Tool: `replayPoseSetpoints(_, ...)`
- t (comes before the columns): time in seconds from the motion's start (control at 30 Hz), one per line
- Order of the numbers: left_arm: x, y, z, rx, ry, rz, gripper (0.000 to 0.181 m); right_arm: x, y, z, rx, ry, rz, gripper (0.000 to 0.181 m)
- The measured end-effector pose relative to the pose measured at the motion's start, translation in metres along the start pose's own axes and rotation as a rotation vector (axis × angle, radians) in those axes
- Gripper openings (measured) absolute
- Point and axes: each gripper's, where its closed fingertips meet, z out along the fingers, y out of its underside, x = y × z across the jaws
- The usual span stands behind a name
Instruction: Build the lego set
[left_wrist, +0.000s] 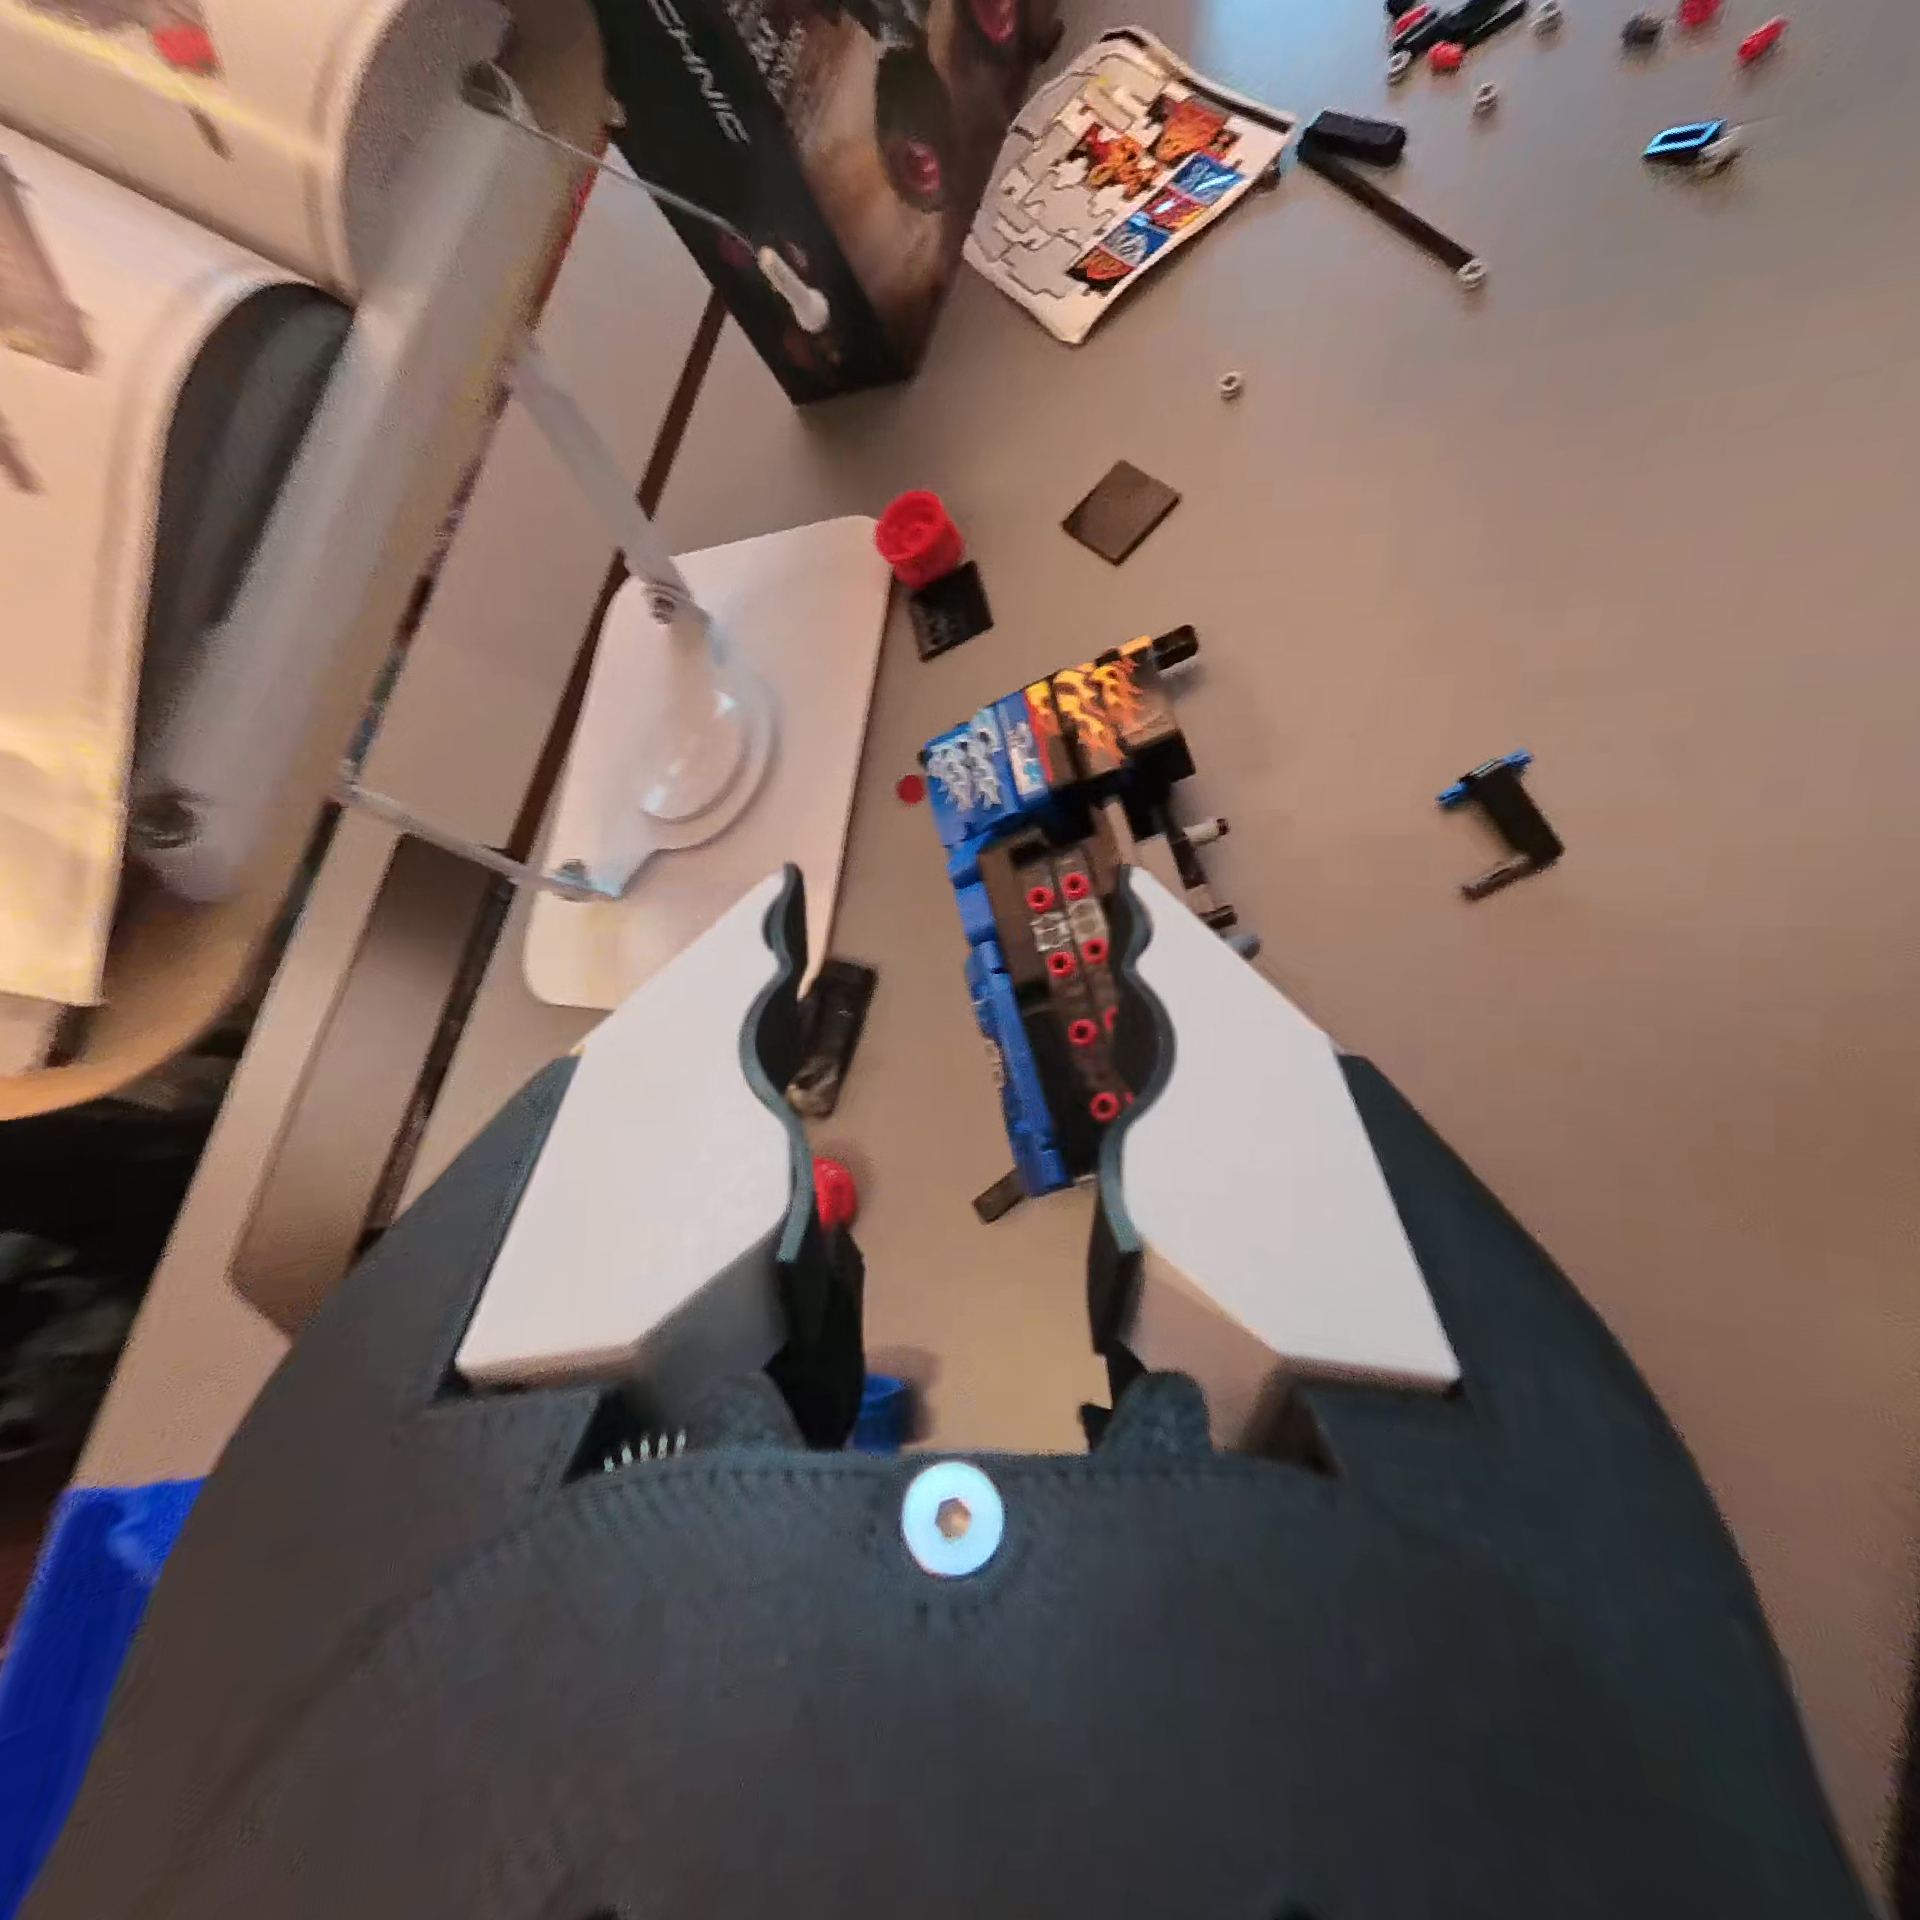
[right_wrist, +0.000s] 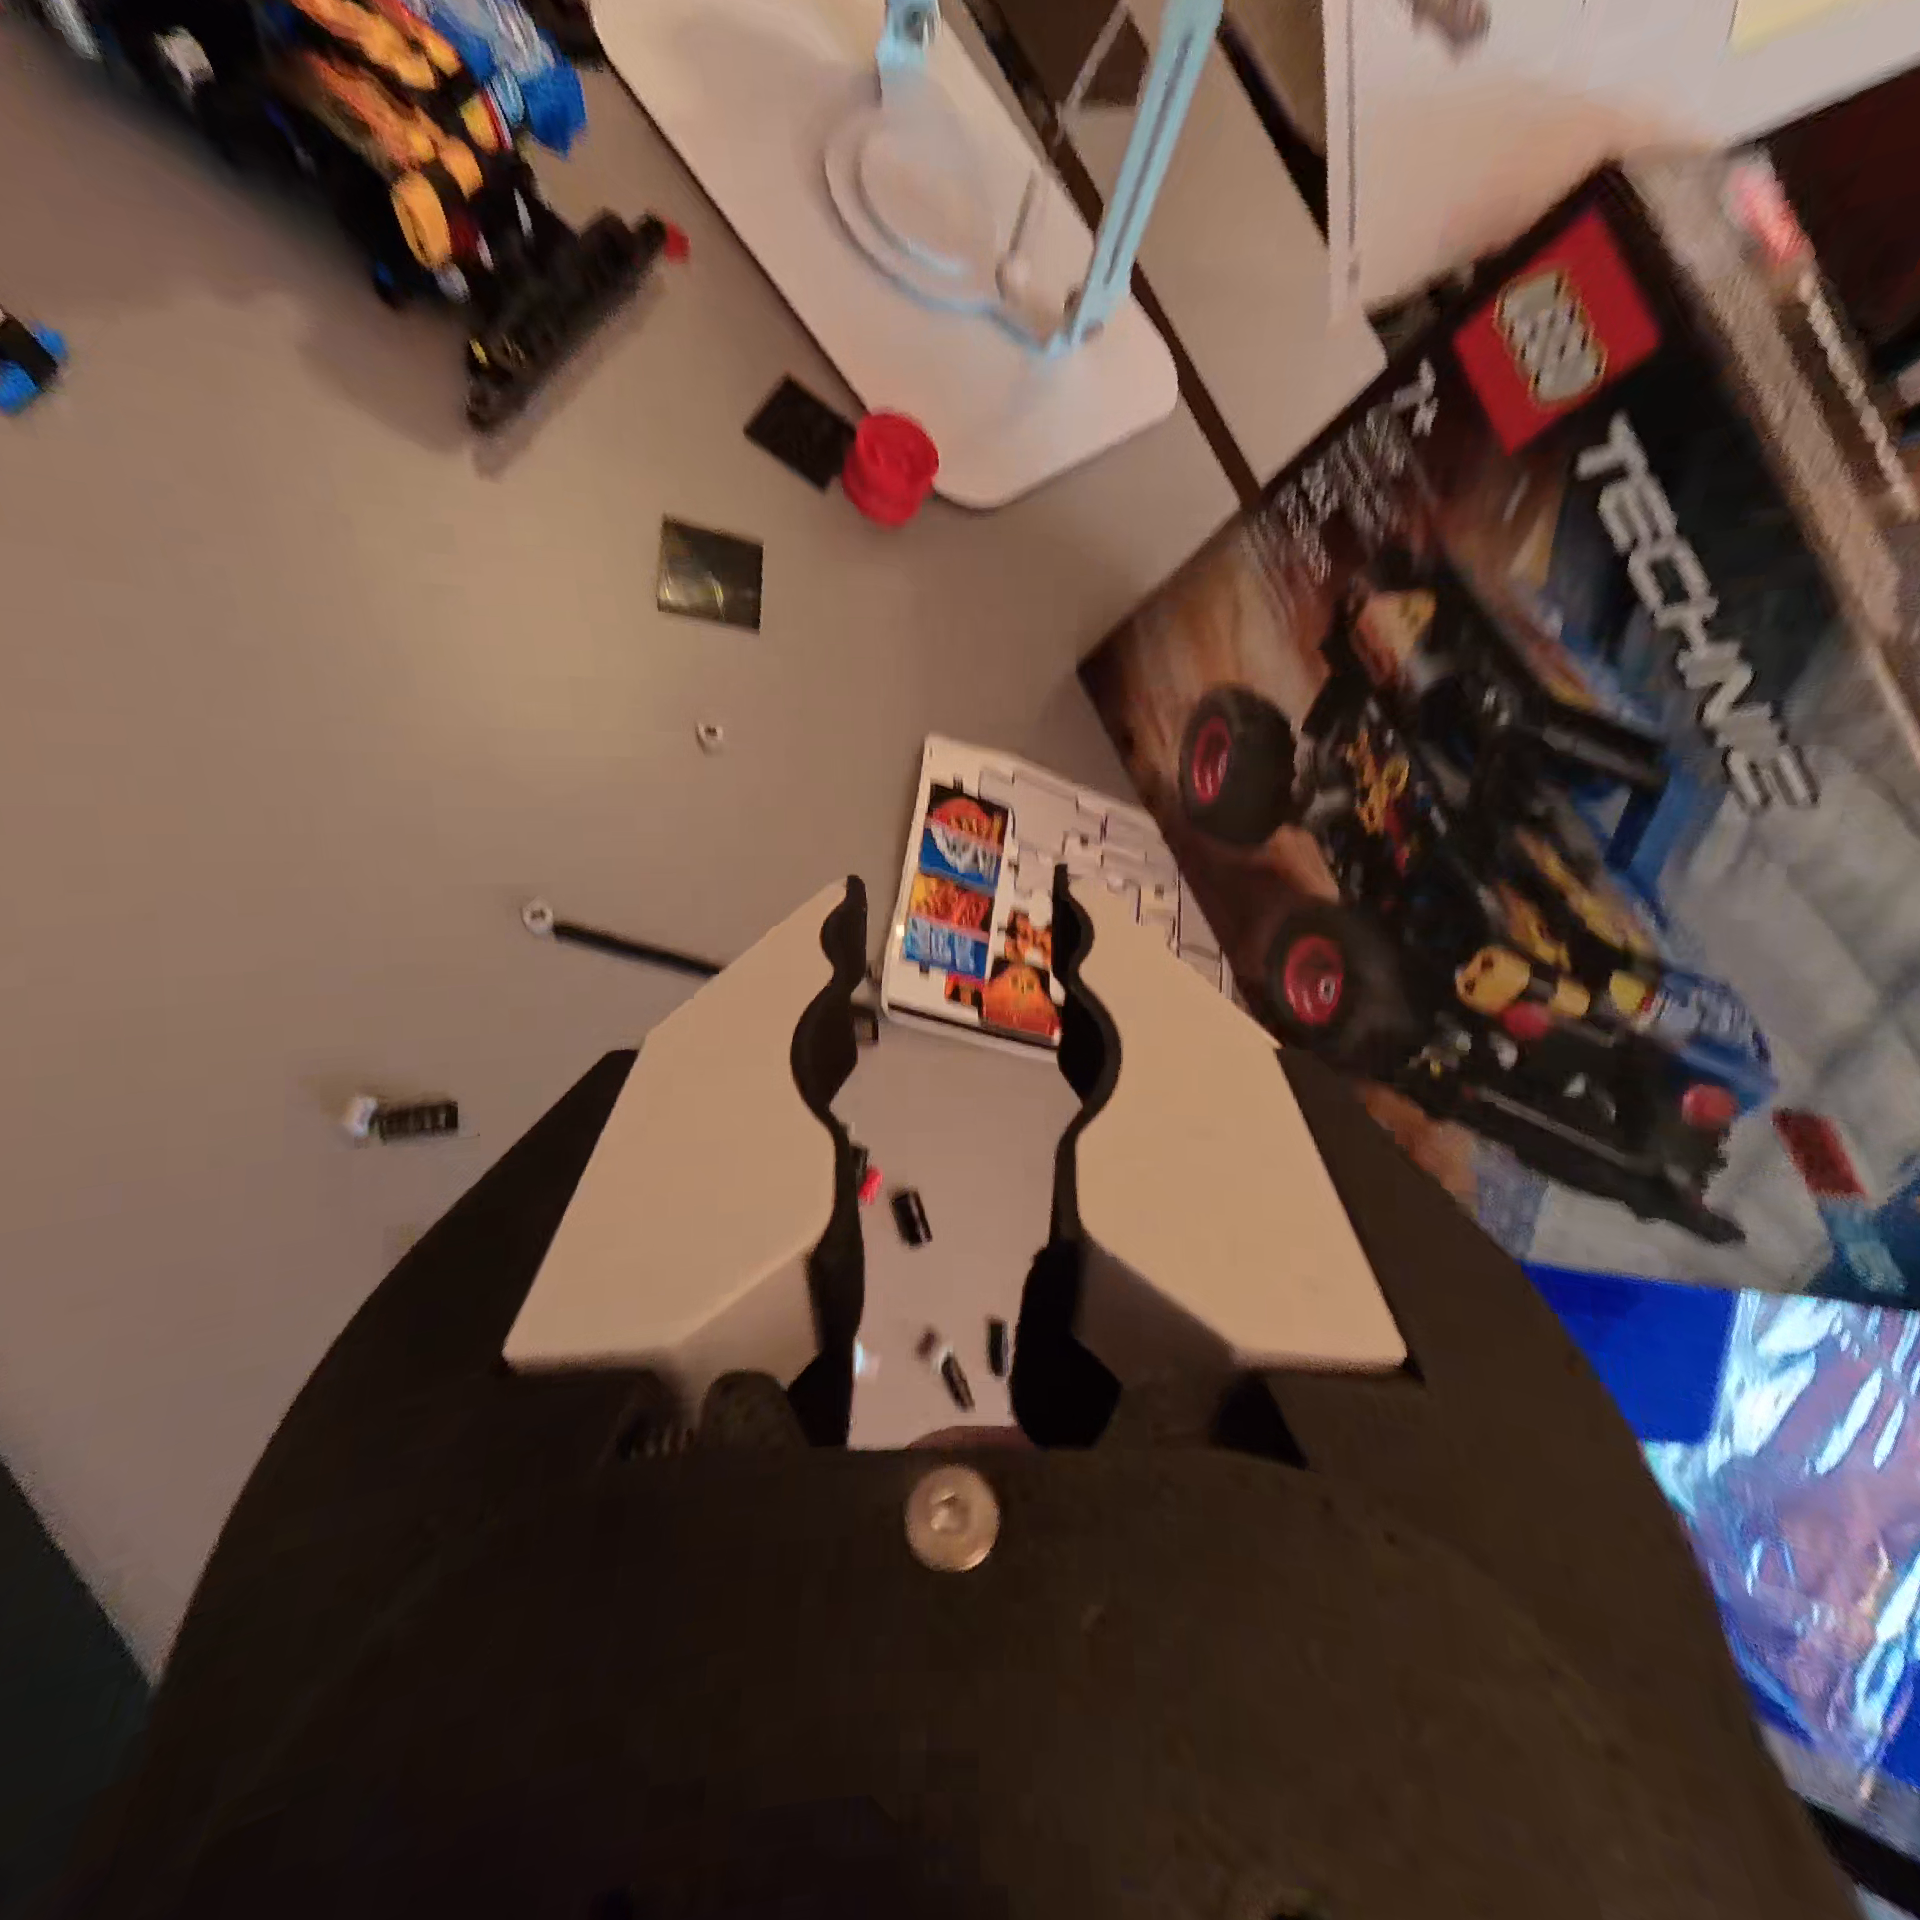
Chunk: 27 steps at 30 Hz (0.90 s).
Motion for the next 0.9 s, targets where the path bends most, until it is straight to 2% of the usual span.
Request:
replayPoseSetpoints(0.13,0.015,0.000,0.011,0.052,0.085,-0.061,0.062,-0.006,0.040,-0.002,-0.093,-0.041,0.036,0.032)
replayPoseSetpoints(0.27,0.020,0.007,0.018,0.033,0.117,-0.080,0.065,-0.017,0.065,0.008,-0.149,-0.097,0.047,0.031)
replayPoseSetpoints(0.5,0.026,0.021,0.025,0.002,0.144,-0.116,0.067,-0.049,0.076,0.046,-0.199,-0.247,0.128,0.037)
replayPoseSetpoints(0.57,0.026,0.025,0.026,-0.002,0.146,-0.122,0.067,-0.049,0.081,0.053,-0.221,-0.251,0.164,0.048)
replayPoseSetpoints(0.7,0.026,0.026,0.027,0.004,0.151,-0.130,0.067,-0.049,0.080,0.058,-0.205,-0.275,0.223,0.038)
replayPoseSetpoints(0.9,0.026,0.032,0.030,-0.002,0.161,-0.144,0.067,-0.050,0.079,0.059,-0.184,-0.295,0.264,0.038)
